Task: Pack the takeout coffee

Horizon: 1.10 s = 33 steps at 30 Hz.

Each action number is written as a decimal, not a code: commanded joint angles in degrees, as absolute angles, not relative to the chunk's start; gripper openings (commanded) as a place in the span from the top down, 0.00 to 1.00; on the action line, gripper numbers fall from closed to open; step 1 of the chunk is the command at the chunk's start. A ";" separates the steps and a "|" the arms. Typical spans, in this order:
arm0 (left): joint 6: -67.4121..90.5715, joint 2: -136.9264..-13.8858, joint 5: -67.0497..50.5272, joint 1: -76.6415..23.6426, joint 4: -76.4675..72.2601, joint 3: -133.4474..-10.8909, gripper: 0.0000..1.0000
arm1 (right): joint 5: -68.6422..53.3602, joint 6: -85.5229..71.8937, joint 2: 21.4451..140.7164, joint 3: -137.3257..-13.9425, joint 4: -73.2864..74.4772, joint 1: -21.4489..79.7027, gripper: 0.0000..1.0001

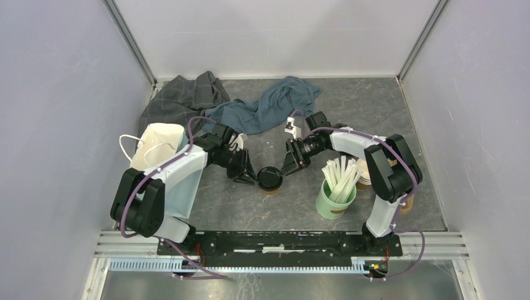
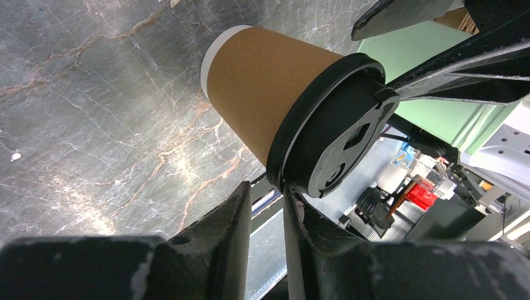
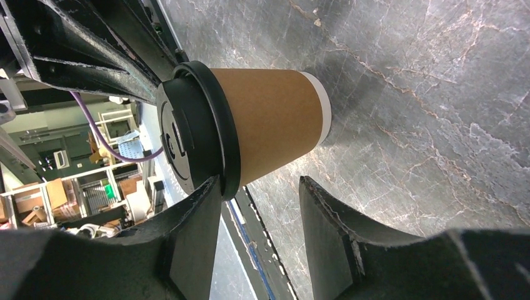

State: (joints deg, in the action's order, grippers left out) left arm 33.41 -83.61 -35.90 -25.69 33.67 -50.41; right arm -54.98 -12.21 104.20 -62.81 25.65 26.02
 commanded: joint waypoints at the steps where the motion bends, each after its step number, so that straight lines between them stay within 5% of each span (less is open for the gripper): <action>1: 30.80 -85.85 -28.29 -26.78 38.77 -51.07 0.70 | -48.61 -9.37 106.62 -62.85 27.34 26.27 0.47; 21: 35.49 -95.84 -6.77 -35.99 42.07 -44.33 0.79 | -13.71 -6.92 110.24 -57.71 34.28 27.96 0.51; 33: 31.72 -90.73 -15.15 -35.21 39.93 -60.56 0.73 | -32.85 -6.27 100.79 -69.14 35.83 28.00 0.48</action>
